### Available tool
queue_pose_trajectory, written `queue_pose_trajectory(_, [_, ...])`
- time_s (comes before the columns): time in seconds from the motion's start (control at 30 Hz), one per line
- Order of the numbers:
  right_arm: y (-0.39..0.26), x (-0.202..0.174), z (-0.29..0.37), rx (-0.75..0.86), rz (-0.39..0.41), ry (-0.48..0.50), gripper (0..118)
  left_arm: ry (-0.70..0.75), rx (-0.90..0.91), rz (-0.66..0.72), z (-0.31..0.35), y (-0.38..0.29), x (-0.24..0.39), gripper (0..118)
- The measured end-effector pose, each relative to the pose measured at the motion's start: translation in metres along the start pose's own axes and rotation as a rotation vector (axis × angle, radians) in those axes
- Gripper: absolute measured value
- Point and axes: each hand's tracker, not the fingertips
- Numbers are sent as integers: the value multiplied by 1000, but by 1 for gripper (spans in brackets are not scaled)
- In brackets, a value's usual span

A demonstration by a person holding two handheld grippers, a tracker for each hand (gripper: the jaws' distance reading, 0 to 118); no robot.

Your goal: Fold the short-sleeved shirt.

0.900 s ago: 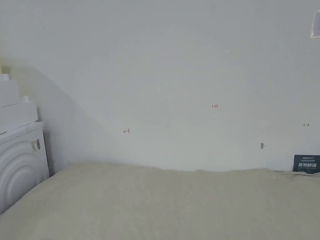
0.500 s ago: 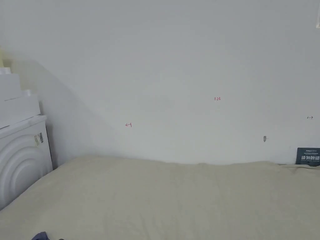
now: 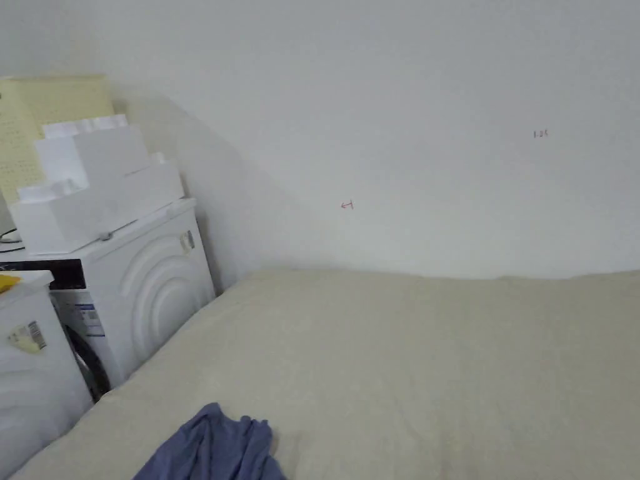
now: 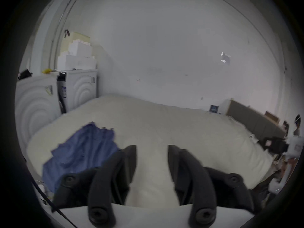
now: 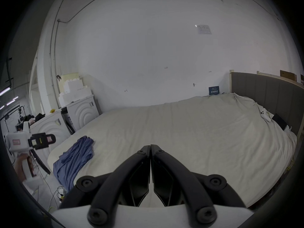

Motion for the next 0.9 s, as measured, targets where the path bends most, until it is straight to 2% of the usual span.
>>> queue_pose_trajectory(0.03, [-2, -1, -1, -4, 0, -1, 1, 16, -16, -32, -3, 1, -12, 60])
queue_pose_trajectory(0.13, [-10, 3, -8, -36, -34, 19, 1, 83, -86, -97, -22, 7, -46, 77])
queue_pose_trajectory(0.33, [-21, 0, -21, -105, -46, 12, 2, 135, -239, -222, -100, 17, -107, 88])
queue_pose_trajectory(0.5, [-31, -6, -37, -173, -70, -15, 2, 120, -373, -197, -183, 5, -143, 90])
queue_pose_trajectory(0.7, [-42, -17, -60, -262, -93, -53, 2, 93, -502, -275, -272, -30, -171, 89])
queue_pose_trajectory(0.9, [-52, -26, -78, -337, -76, -72, 2, 136, -578, -308, -307, -59, -190, 87])
